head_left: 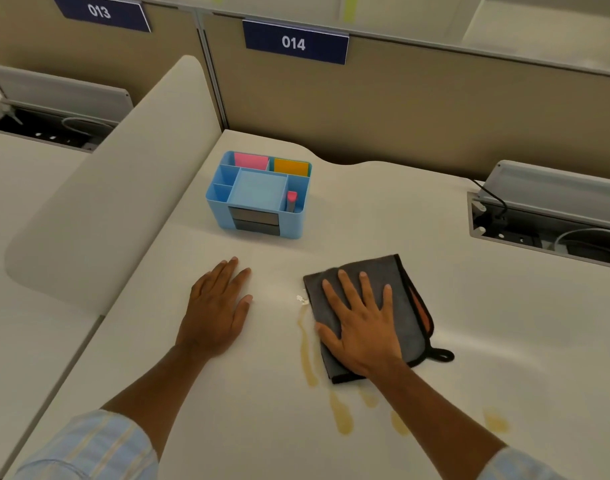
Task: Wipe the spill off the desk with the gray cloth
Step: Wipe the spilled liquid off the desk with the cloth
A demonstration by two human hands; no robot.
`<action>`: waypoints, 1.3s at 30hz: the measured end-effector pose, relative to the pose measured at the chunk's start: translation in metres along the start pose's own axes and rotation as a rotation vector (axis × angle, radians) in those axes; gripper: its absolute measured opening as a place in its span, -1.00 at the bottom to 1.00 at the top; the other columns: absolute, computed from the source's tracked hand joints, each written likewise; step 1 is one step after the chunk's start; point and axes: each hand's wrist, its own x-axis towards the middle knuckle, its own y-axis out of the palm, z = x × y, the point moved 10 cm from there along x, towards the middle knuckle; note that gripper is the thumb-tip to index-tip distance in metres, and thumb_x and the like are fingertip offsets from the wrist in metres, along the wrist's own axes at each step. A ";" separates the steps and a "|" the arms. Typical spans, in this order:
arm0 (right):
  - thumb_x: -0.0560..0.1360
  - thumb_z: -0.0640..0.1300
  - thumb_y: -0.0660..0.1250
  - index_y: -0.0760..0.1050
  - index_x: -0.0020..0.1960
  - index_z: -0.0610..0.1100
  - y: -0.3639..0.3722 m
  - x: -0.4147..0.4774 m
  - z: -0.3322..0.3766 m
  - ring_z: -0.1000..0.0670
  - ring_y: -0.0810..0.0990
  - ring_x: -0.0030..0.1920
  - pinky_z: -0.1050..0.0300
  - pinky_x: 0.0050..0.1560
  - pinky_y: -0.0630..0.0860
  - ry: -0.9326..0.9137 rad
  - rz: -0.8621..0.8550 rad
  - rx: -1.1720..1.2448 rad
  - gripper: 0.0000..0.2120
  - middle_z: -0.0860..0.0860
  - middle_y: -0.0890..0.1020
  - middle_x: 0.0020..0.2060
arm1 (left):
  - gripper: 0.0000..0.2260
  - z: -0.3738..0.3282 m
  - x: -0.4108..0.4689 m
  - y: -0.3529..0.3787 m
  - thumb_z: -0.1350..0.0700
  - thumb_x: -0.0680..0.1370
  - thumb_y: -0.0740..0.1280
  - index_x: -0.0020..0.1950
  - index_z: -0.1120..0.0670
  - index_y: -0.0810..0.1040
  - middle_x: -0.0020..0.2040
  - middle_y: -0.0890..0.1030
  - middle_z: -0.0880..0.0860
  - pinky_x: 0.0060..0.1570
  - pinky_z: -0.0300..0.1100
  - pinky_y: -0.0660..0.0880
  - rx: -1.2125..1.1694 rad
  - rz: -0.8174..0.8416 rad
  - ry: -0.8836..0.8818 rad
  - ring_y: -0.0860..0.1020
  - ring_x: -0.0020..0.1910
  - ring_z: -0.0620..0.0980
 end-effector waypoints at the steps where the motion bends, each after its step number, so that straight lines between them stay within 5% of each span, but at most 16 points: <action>1: 0.60 0.45 -0.09 -0.08 0.69 0.20 0.002 -0.011 -0.001 -0.21 -0.01 0.69 -0.52 0.56 -0.03 -0.011 -0.002 -0.006 -0.27 0.04 0.04 0.70 | -0.46 0.000 0.000 0.000 -0.18 0.70 -0.03 0.65 -0.03 0.27 0.68 0.24 0.05 0.61 0.04 0.18 -0.002 0.000 0.001 0.20 0.67 0.07; 8: 0.63 0.39 -0.08 -0.12 0.68 0.22 -0.002 -0.023 -0.038 -0.12 -0.08 0.70 -0.49 0.58 -0.08 0.058 0.011 -0.024 -0.32 0.08 -0.01 0.71 | -0.47 -0.001 0.002 0.000 -0.17 0.70 -0.04 0.64 -0.03 0.27 0.68 0.25 0.05 0.61 0.03 0.16 0.007 -0.012 0.009 0.20 0.67 0.07; 15: 0.63 0.33 -0.17 -0.10 0.69 0.18 -0.005 0.036 -0.008 -0.24 -0.12 0.69 -0.58 0.53 -0.16 0.195 0.054 0.005 -0.34 0.03 -0.04 0.71 | -0.49 0.000 -0.001 0.000 -0.11 0.70 0.02 0.64 -0.01 0.29 0.68 0.25 0.06 0.62 0.03 0.14 0.007 -0.016 0.007 0.22 0.67 0.09; 23: 0.63 0.26 0.01 -0.01 0.69 0.17 0.005 -0.002 0.066 -0.24 -0.03 0.69 -0.57 0.53 -0.11 -0.020 0.046 -0.002 -0.35 0.02 0.05 0.70 | -0.47 0.001 -0.001 0.000 -0.08 0.68 0.02 0.66 -0.03 0.25 0.69 0.22 0.06 0.64 0.03 0.10 0.000 0.018 -0.013 0.18 0.68 0.08; 29: 0.57 0.23 0.13 0.03 0.68 0.20 0.011 -0.052 0.032 -0.19 0.04 0.69 -0.54 0.53 0.02 -0.021 0.026 -0.024 -0.29 0.07 0.08 0.70 | -0.47 0.000 0.000 -0.001 -0.09 0.68 -0.01 0.65 -0.02 0.26 0.69 0.22 0.05 0.64 0.01 0.09 -0.014 0.014 -0.009 0.18 0.68 0.07; 39: 0.61 0.27 -0.15 -0.09 0.69 0.18 0.000 0.036 0.029 -0.25 -0.13 0.68 -0.60 0.50 -0.17 0.199 0.067 0.027 -0.34 0.01 -0.04 0.71 | -0.47 0.003 -0.001 0.001 -0.10 0.68 -0.01 0.65 -0.03 0.26 0.68 0.24 0.05 0.62 -0.01 0.10 -0.001 0.001 -0.012 0.21 0.67 0.08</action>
